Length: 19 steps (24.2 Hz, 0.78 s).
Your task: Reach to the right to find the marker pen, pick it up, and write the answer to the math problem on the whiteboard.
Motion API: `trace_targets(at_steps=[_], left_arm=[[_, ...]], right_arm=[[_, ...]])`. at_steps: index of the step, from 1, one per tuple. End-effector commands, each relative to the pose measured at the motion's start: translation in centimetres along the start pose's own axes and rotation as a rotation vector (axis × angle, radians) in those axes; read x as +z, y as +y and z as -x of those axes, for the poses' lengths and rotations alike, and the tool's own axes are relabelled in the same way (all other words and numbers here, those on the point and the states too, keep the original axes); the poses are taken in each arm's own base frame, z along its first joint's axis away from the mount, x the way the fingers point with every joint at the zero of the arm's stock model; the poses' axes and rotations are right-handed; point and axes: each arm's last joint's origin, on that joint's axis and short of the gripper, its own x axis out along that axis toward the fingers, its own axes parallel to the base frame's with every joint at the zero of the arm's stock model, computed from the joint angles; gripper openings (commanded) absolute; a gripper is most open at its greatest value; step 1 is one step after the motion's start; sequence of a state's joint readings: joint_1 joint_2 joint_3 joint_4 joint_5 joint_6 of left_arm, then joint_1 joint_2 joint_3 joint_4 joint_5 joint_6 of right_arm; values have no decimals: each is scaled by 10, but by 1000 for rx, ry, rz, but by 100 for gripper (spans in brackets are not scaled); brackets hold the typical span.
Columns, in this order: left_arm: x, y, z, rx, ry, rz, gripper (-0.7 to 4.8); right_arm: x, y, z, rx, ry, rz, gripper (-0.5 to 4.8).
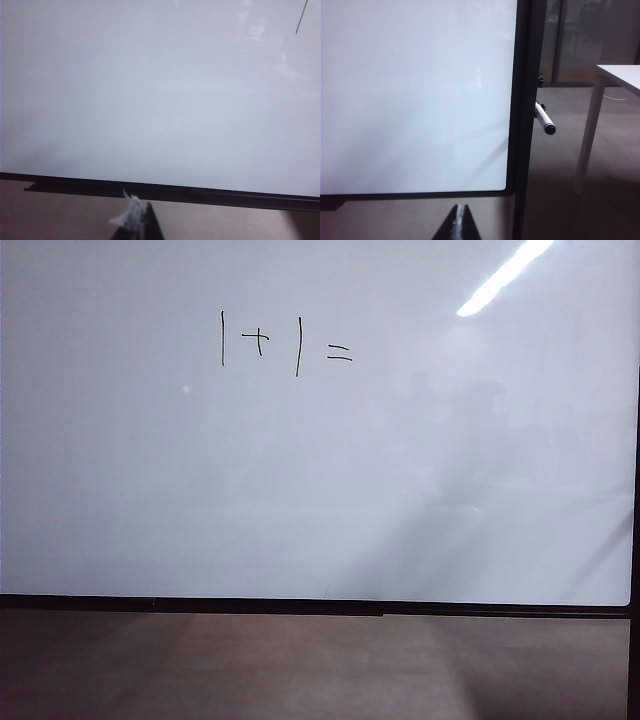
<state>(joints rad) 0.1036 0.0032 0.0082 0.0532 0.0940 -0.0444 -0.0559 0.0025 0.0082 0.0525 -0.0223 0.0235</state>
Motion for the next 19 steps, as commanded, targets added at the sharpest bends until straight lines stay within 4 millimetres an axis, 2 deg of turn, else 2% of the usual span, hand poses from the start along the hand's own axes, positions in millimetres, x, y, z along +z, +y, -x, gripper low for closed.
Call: trace_targets(at_steps=[1, 10, 12, 13, 16, 18, 19], left_arm=[[3, 0, 0, -5, -17, -6, -5], [3, 0, 0, -9, -19, -8, -5], [6, -1, 1, -24, -26, -5, -5], [9, -1, 1, -30, -35, 5, -5], [29, -2, 5, -30, -87, 82, -5], [49, -4, 10, -29, -113, 86, -5], [58, -4, 13, -30, -116, 86, -5]], right_arm=[[-4, 0, 0, -2, 35, 4, -1], [-5, 0, 0, -2, 38, 3, 0], [-2, 0, 0, 3, 15, -6, 23], [2, 0, 0, 12, -3, -19, 71], [29, 1, 6, 23, -57, -68, 319], [52, 2, 13, 27, -78, -66, 415], [63, 3, 16, 28, -86, -60, 427]])
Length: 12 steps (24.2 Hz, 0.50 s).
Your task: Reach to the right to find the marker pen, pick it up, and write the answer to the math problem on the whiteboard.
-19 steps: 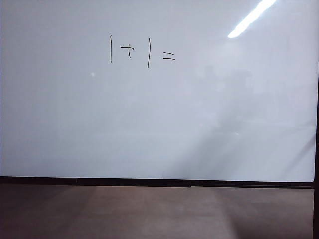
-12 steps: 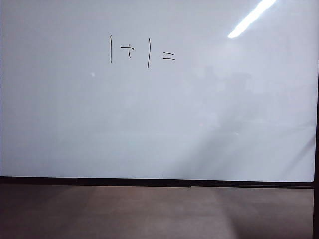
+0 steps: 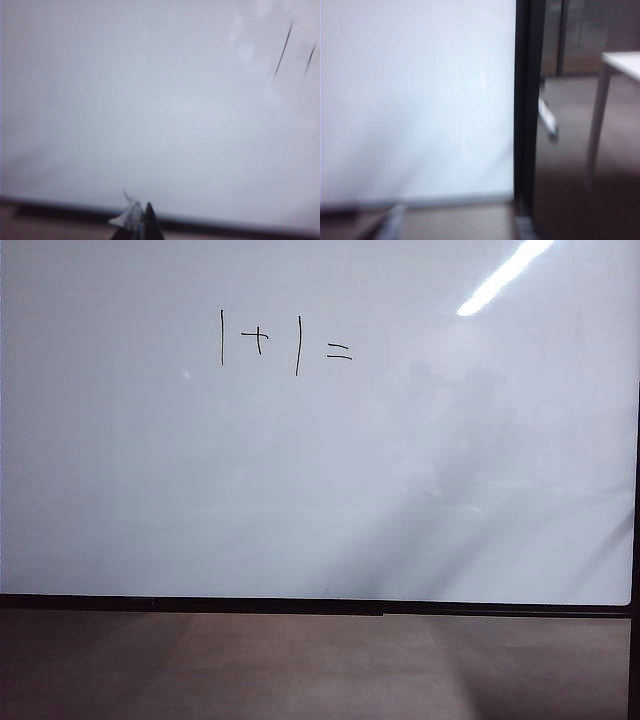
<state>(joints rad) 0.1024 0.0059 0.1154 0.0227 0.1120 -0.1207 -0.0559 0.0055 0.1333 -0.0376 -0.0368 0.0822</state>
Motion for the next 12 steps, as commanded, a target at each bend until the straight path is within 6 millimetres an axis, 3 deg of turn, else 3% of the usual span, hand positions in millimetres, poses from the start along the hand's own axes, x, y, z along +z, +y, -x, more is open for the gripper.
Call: trace_targets(at_steps=[1, 6, 12], left_arm=[[36, -5, 6, -11, -43, 17, -5], [85, -13, 9, -68, -66, 8, -5], [120, -21, -15, -178, -8, 19, -5]], right_arm=[[43, 5, 11, 24, -64, 22, 431], [106, 11, 20, 52, -116, 66, 431], [166, 16, 6, 88, -196, 71, 431]])
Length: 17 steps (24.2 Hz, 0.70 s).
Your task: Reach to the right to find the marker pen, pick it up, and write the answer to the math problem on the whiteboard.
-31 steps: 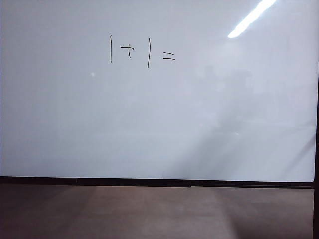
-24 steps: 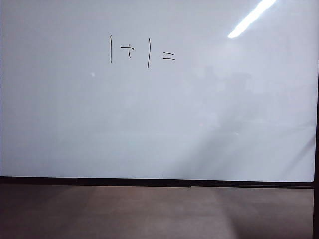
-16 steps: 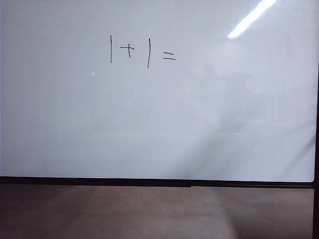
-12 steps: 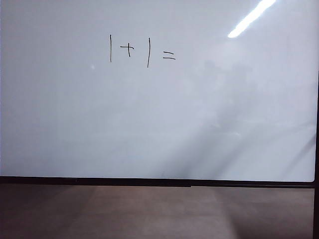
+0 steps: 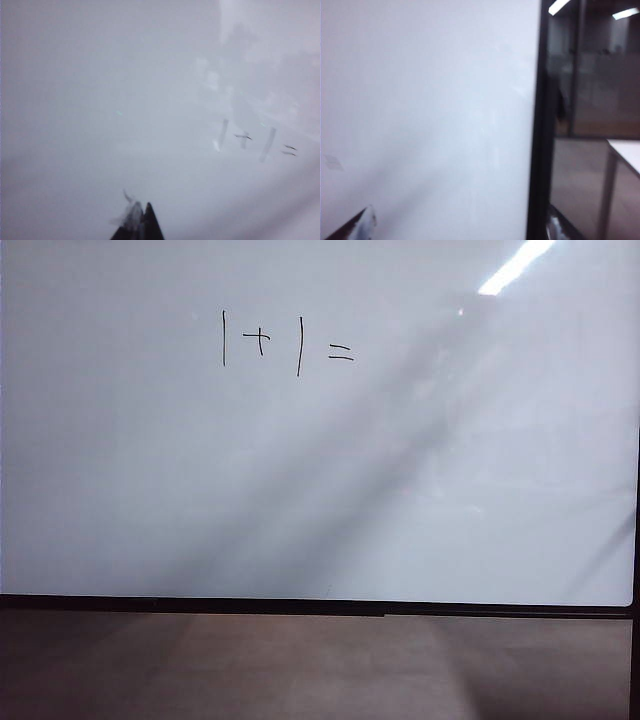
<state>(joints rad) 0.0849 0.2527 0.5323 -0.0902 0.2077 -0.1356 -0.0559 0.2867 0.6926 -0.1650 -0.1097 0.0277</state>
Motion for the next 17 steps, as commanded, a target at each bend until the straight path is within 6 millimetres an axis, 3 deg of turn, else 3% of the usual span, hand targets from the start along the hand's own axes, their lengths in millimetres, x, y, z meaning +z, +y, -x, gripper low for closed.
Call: trace_targets(at_steps=[1, 4, 8, 13, 17], left_arm=[[19, -5, -17, -84, 38, 5, -5], [38, -15, -29, -161, 32, -58, -5], [53, -31, -45, -235, 41, -51, -5], [52, -56, -67, -377, 106, -59, -5], [46, -84, -83, -524, 157, -113, -5]], right_arm=[[20, -1, -12, -2, -73, 7, 431], [30, -3, -18, -49, -129, 10, 431], [26, -4, -19, -84, -113, 26, 425], [8, -14, -36, -141, -37, 37, 417], [-11, -30, -63, -139, 83, 39, 418]])
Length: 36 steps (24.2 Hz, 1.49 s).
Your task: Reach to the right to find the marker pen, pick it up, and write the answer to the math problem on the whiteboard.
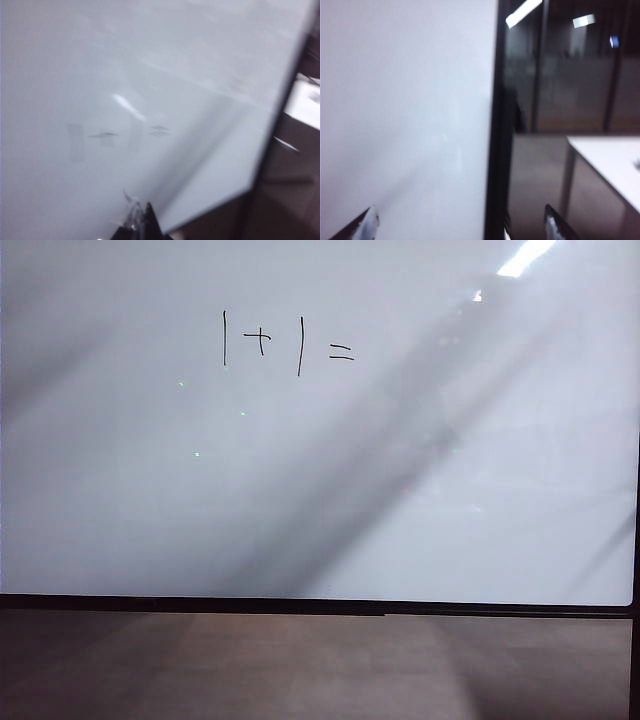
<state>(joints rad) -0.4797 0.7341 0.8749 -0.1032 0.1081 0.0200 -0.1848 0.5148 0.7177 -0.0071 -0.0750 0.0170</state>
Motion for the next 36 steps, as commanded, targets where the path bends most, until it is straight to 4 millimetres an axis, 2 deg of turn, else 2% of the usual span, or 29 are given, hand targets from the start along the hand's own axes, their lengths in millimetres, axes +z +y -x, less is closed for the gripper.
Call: trace_targets(at_steps=[1, 4, 8, 14, 19, 20, 21, 23, 28, 36], left_arm=[[2, -13, -16, -95, 19, -56, -5], [-5, -28, -39, -183, 63, -53, -5], [-20, -40, -68, -264, 88, -51, -5], [-49, -44, -108, -312, 157, -44, -5], [-69, -48, -126, -338, 213, -66, -5], [-75, -48, -130, -339, 225, -95, -5], [-78, -48, -133, -339, 223, -111, -5], [-83, -49, -142, -333, 202, -124, -5], [-92, -50, -154, -332, 179, -125, -5], [-92, -50, -154, -331, 170, -126, -5]], right_arm=[[-11, -10, -24, 19, 62, 8, 418], [-28, -24, -49, -3, 135, 1, 417], [-49, -32, -79, 1, 174, 9, 418], [-79, -39, -120, 81, 140, 48, 418], [-121, -46, -144, 103, 244, 36, 418], [-136, -49, -151, 104, 266, 35, 417], [-146, -50, -156, 103, 269, 35, 410], [-165, -54, -167, 100, 247, 43, 364], [-208, -59, -180, 103, 226, 66, 364], [-237, -70, -184, 83, 199, 124, 364]])
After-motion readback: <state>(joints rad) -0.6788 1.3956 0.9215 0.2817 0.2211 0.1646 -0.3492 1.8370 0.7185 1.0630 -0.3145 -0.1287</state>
